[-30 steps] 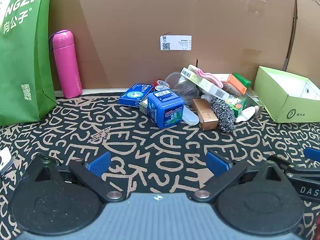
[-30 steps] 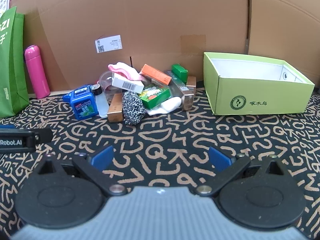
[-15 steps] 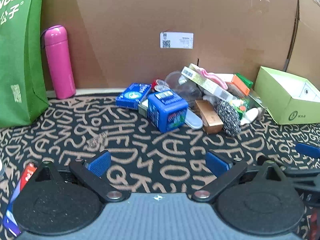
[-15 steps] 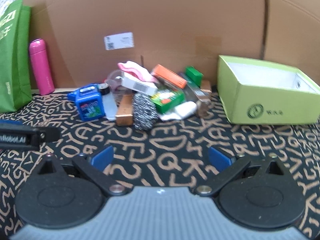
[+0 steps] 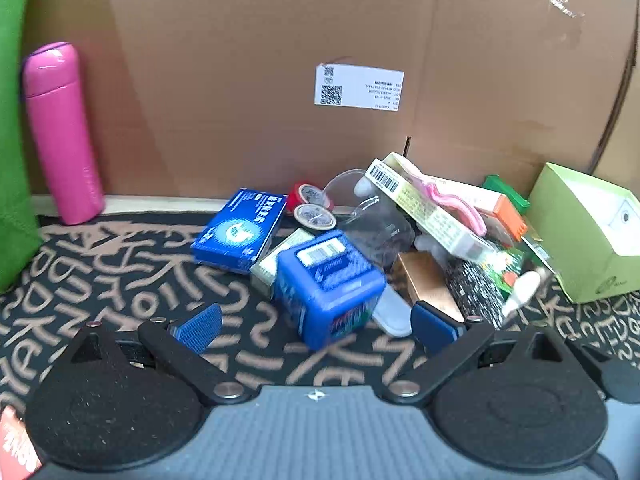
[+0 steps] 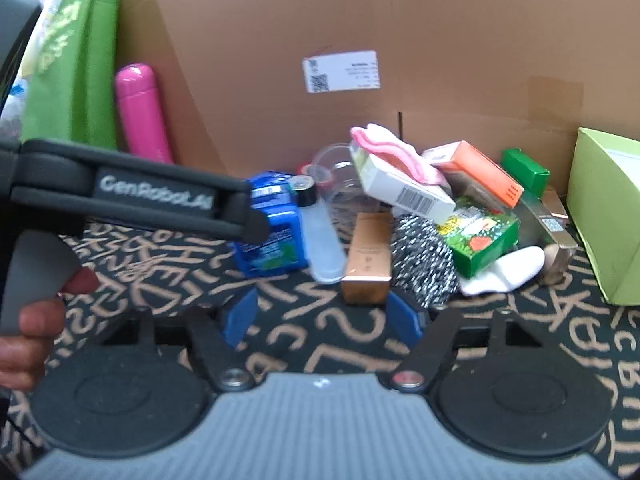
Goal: Organize objects
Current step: 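Grasp the blue mint tin with the left tool while the right tool grasps the copper box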
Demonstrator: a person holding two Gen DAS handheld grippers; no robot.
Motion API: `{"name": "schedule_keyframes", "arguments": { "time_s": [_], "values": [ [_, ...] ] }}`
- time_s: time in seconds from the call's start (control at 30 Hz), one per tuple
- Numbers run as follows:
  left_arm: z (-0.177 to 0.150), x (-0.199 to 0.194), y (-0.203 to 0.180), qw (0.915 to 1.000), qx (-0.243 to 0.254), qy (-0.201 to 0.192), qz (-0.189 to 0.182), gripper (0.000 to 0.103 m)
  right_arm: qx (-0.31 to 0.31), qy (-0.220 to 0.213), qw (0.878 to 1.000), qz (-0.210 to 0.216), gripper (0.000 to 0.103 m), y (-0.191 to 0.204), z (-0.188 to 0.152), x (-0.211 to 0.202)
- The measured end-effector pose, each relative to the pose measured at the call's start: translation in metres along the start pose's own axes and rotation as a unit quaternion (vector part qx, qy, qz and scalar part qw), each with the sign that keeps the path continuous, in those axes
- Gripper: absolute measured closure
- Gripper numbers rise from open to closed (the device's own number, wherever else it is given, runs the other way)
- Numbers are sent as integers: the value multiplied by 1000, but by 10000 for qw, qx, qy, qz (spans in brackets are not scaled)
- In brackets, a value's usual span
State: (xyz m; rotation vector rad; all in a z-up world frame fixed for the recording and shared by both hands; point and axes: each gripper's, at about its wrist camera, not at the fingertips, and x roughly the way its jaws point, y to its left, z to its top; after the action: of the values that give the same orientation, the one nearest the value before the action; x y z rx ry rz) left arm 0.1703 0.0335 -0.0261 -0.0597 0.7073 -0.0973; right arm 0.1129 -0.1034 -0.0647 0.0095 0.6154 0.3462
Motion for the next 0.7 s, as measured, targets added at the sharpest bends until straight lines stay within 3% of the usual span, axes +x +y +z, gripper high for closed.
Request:
{"name": "schedule_keyframes", "arguments": {
  "time_s": [0.07,0.17,0.2,0.23,0.33,0.57,0.63,0.7],
  "values": [
    [6,15,-1,10000,-22,52,73,1,-7,64,9999,-108,41,-3,3,11],
    [11,33,3,9996,-103,255,-33,17,74,123,9999,-82,46,-5,5,24],
    [11,38,5,9991,-173,348,-140,27,93,122,9998,-136,47,-5,6,28],
    [11,42,7,9984,-272,426,-248,27,127,142,9997,-148,49,-7,6,32],
    [6,38,10,9988,-268,330,-237,30,168,141,9992,-333,70,-8,4,39],
    [-22,-6,14,9904,-6,677,-1204,33,-39,253,9994,-219,71,-8,-15,0],
    [-38,-23,12,9881,168,730,-1345,33,-94,367,9992,-145,71,-8,-27,-23],
    [-52,-38,12,9889,187,757,-1264,30,-42,500,9987,-92,71,-10,-36,-44]
  ]
}}
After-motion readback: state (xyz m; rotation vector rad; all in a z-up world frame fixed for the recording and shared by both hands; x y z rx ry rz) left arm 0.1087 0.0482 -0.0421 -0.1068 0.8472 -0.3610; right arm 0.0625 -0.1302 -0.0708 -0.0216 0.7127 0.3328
